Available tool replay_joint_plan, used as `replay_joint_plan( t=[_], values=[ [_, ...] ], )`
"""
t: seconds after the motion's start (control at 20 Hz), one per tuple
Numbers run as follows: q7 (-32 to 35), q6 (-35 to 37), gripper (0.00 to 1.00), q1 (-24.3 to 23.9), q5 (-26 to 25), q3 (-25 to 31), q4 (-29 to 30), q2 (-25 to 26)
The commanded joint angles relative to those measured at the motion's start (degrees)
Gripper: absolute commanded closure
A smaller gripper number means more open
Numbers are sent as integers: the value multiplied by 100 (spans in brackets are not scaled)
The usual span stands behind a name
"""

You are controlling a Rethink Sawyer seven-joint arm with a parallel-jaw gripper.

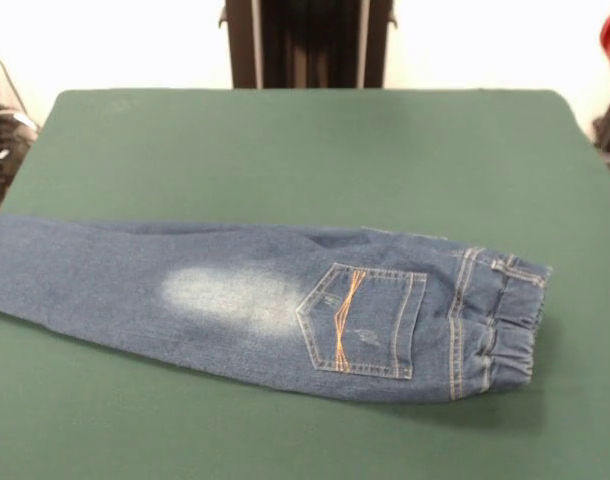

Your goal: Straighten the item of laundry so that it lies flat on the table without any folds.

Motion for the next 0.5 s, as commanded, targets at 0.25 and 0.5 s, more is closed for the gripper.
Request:
replay_joint_plan(
  t=[0.25,0.5],
  values=[
    [0,-212,100,-137,-665,-177,352,-151],
    [23,-564,100,-372,-1086,-302,-636,544]
  ],
)
